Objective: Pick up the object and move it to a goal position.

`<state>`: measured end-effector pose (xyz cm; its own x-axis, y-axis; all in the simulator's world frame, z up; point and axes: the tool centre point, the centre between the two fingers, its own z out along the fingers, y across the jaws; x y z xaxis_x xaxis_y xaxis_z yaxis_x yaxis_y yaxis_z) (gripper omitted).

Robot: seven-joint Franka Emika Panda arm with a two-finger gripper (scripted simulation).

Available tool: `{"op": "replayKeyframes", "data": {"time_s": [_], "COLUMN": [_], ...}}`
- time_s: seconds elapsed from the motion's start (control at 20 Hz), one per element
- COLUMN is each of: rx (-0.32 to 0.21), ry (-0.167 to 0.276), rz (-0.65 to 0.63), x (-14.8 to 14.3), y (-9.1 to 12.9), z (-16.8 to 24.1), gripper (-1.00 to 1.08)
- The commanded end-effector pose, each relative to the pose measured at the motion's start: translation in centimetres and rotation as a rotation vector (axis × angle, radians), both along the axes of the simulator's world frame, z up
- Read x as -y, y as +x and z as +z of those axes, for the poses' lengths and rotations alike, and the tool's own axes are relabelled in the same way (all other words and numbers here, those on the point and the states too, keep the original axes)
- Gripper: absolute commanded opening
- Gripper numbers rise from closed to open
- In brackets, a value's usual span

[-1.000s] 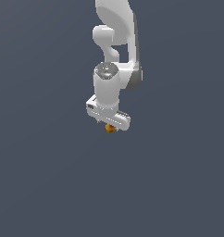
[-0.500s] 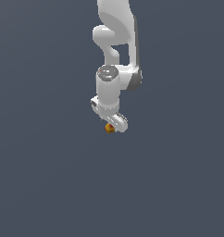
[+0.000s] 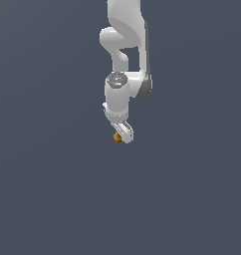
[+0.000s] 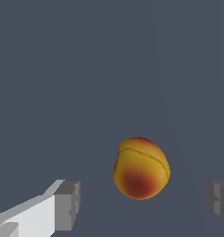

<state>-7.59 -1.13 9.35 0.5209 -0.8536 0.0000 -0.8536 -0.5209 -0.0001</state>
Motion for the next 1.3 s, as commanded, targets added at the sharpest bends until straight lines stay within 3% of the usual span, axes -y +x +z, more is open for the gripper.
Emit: {"op": "replayKeyframes", "data": {"time_s": [0.0, 0.75, 1.25], "rx": [0.0, 0.0, 0.0], "ry": [0.0, 0.0, 0.0], "rz": [-0.048, -0.131, -0.136], "x": [0.0, -0.1, 0.0], "y": [-0.4, -1.2, -1.3], "z": [-0.3, -1.1, -4.9], "gripper": [1.0, 1.0, 1.0]}}
